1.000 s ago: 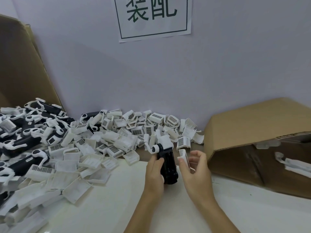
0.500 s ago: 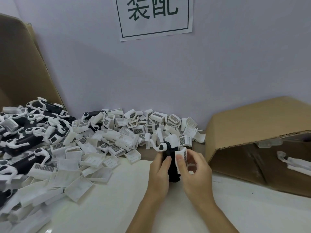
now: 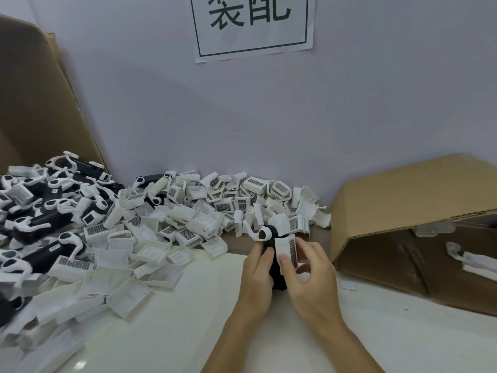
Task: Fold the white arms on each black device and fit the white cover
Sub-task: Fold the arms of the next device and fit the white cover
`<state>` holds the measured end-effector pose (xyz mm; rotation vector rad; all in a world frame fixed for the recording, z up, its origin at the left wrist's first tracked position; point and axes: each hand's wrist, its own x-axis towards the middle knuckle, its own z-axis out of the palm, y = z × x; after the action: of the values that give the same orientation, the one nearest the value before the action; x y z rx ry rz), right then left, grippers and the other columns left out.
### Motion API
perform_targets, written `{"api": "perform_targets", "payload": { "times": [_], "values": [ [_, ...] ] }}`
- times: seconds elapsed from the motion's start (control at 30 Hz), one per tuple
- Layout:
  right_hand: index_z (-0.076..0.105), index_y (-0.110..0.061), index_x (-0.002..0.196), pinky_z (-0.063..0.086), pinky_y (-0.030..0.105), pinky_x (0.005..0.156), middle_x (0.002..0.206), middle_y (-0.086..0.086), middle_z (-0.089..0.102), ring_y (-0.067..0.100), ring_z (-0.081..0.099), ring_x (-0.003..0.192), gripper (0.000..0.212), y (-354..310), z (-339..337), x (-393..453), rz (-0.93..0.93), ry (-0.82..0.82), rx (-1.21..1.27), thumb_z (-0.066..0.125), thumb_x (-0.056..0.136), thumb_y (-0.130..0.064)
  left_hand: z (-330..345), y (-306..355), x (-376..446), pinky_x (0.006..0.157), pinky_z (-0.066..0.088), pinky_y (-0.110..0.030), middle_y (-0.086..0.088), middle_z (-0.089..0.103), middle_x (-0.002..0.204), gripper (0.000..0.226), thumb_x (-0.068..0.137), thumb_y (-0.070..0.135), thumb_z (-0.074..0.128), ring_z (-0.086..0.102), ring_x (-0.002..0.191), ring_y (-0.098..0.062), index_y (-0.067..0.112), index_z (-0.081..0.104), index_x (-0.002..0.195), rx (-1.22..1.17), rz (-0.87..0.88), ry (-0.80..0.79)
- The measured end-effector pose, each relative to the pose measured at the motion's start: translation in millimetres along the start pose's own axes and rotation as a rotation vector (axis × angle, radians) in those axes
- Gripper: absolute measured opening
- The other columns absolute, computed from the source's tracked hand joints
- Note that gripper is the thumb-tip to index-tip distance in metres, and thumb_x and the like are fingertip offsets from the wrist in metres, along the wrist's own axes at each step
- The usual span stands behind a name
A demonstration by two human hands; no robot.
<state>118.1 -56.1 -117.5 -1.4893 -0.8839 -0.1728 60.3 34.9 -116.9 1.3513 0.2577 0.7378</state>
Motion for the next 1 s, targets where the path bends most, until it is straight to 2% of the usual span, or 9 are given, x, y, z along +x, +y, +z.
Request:
{"api": "perform_targets", "payload": {
  "times": [0.1, 0.27, 0.37, 0.47, 0.57, 0.73, 0.87, 0.93, 1.0],
  "values": [
    [0.057, -0.041, 0.111, 0.043, 0.005, 0.072, 0.096, -0.014, 0.057, 0.003, 0.062, 0.088, 0.037, -1, 1, 0, -0.033, 0.023, -0.019, 0.073, 0.089, -0.016, 0, 0, 0, 0.086, 0.053, -0.035, 0.002, 0.075, 0.105, 0.034, 0.088, 0.028, 0.044, 0.068, 0.097, -0.014, 0.040, 0.073, 0.102, 0.003, -0.010, 0.000],
    [0.066, -0.025, 0.111, 0.041, 0.002, 0.071, 0.095, -0.015, 0.055, -0.002, 0.060, 0.087, 0.024, 0, 3, -1, -0.054, 0.033, -0.073, 0.074, 0.089, -0.020, 2, -2, -2, 0.083, 0.042, -0.046, -0.003, 0.070, 0.098, 0.030, 0.089, 0.036, 0.045, 0.056, 0.093, -0.024, 0.039, 0.071, 0.104, 0.016, 0.006, 0.005],
    [0.068, -0.029, 0.110, 0.041, 0.001, 0.071, 0.095, -0.017, 0.056, -0.003, 0.060, 0.089, 0.023, 0, 3, -1, -0.068, 0.011, -0.093, 0.074, 0.088, -0.024, 1, 0, -2, 0.088, 0.047, -0.049, 0.001, 0.073, 0.099, 0.034, 0.082, 0.055, 0.050, 0.064, 0.094, -0.019, 0.039, 0.070, 0.104, 0.022, 0.020, 0.005],
    [0.064, -0.035, 0.112, 0.041, 0.000, 0.072, 0.097, -0.017, 0.055, -0.006, 0.060, 0.091, 0.027, -2, 4, -1, -0.077, 0.014, -0.086, 0.073, 0.089, -0.024, 2, 3, -3, 0.097, 0.050, -0.054, -0.005, 0.073, 0.112, 0.037, 0.086, 0.055, 0.049, 0.067, 0.106, -0.025, 0.039, 0.067, 0.113, 0.068, 0.065, -0.021],
    [0.062, -0.039, 0.115, 0.041, 0.001, 0.072, 0.098, -0.015, 0.055, -0.004, 0.060, 0.091, 0.031, -4, 3, -2, -0.078, 0.011, -0.075, 0.071, 0.089, -0.025, 3, 5, -4, 0.097, 0.050, -0.057, -0.006, 0.072, 0.114, 0.034, 0.088, 0.055, 0.051, 0.067, 0.109, -0.027, 0.042, 0.065, 0.115, 0.106, 0.099, -0.017],
    [0.051, -0.054, 0.114, 0.043, 0.004, 0.072, 0.098, -0.013, 0.056, 0.002, 0.061, 0.091, 0.039, -8, 1, -3, -0.107, -0.067, -0.037, 0.065, 0.093, -0.025, 2, 6, -4, 0.081, 0.057, -0.029, 0.000, 0.074, 0.111, 0.029, 0.086, 0.052, 0.059, 0.071, 0.103, -0.018, 0.043, 0.065, 0.113, 0.141, 0.105, -0.007],
    [0.057, -0.046, 0.118, 0.045, 0.011, 0.072, 0.096, -0.015, 0.057, 0.010, 0.061, 0.090, 0.039, -5, 0, -1, -0.066, -0.074, 0.003, 0.065, 0.092, -0.018, 0, 4, -1, 0.078, 0.056, -0.029, -0.001, 0.075, 0.105, 0.028, 0.084, 0.051, 0.061, 0.072, 0.097, -0.018, 0.040, 0.067, 0.109, 0.133, 0.077, 0.021],
    [0.065, -0.042, 0.111, 0.048, 0.014, 0.075, 0.097, -0.015, 0.062, 0.010, 0.063, 0.092, 0.026, -4, -1, 1, 0.014, -0.051, 0.063, 0.063, 0.091, -0.025, -1, 6, 0, 0.074, 0.055, -0.023, 0.000, 0.076, 0.101, 0.022, 0.087, 0.042, 0.061, 0.073, 0.093, -0.013, 0.035, 0.072, 0.105, 0.087, 0.060, 0.035],
    [0.072, -0.032, 0.101, 0.052, 0.024, 0.078, 0.098, -0.007, 0.068, 0.010, 0.067, 0.093, 0.016, -1, -3, 3, 0.145, -0.040, 0.164, 0.062, 0.090, -0.035, 0, 8, 0, 0.069, 0.056, -0.022, -0.001, 0.077, 0.090, 0.021, 0.086, 0.035, 0.058, 0.072, 0.083, -0.012, 0.030, 0.077, 0.093, 0.030, 0.020, 0.026]
  ]
}}
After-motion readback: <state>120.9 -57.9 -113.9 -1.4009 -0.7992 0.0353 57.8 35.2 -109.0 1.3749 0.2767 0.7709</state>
